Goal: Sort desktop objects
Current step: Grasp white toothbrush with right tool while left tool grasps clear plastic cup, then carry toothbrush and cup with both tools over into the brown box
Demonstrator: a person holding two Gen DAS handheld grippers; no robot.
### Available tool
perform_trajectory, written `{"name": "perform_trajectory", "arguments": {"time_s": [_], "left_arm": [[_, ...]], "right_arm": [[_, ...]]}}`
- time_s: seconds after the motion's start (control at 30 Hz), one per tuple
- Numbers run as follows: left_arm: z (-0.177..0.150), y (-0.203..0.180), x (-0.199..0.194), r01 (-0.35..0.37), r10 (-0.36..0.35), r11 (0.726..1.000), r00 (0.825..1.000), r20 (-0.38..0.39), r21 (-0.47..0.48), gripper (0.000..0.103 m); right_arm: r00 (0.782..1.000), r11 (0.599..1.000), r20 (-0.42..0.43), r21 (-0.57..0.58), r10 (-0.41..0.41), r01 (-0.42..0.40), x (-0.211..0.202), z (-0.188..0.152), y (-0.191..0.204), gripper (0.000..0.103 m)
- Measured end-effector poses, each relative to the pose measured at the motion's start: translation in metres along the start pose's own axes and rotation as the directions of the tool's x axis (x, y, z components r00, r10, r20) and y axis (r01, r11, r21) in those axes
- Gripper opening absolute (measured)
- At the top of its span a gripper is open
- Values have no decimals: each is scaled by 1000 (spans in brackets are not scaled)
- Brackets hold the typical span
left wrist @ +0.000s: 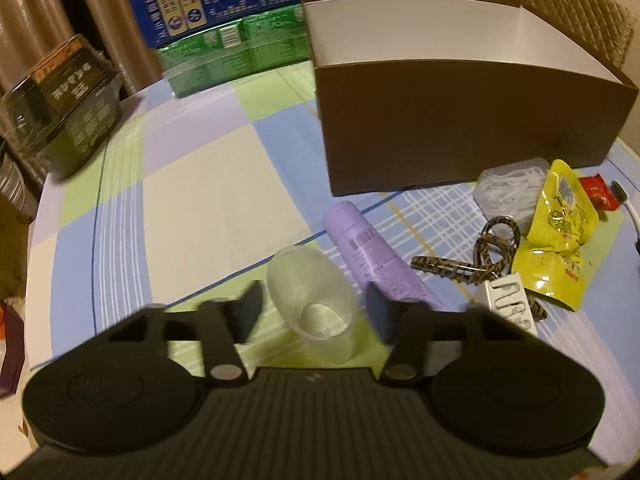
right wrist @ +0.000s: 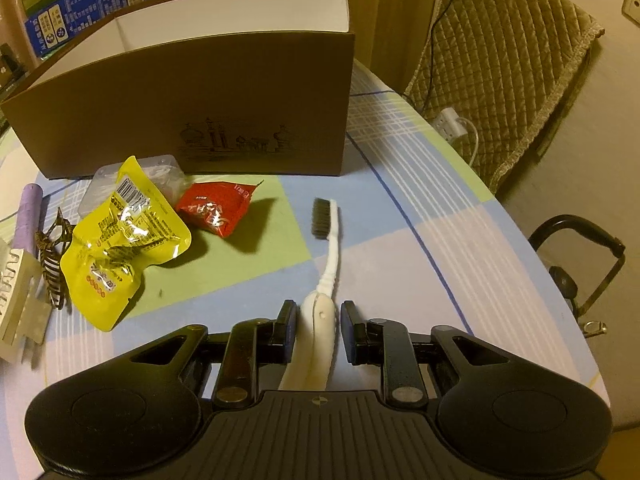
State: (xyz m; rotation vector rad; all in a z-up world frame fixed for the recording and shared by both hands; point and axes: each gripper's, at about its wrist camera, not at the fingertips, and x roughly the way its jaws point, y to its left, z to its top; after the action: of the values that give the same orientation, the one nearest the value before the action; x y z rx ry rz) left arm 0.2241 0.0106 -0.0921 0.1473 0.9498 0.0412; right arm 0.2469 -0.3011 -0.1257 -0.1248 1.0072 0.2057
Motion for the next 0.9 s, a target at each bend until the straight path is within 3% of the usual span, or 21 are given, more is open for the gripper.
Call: {"name": "perform_trajectory", "arguments": {"time_s": [0.07, 0.5, 0.6, 0.9], "left_arm": [[-1, 1, -1, 9, -9, 1000, 1000, 5, 4, 30], [-15, 8, -26, 6, -6, 1000, 1000, 11, -14, 29], [-16, 5, -31, 13, -13, 1000, 1000, 11, -9, 29], [-9, -9, -51, 39, -39, 999, 998, 48, 17, 29]], "right_arm": [[1000, 1000, -3, 4, 6, -6, -1, 0, -1, 20], [1000, 998, 5, -66, 1, -1, 0, -3, 5, 24], [1000, 995, -6, -100, -2, 1, 0, -3, 8, 18], [999, 997, -28, -72, 40, -42, -12, -9, 2, 17]]}}
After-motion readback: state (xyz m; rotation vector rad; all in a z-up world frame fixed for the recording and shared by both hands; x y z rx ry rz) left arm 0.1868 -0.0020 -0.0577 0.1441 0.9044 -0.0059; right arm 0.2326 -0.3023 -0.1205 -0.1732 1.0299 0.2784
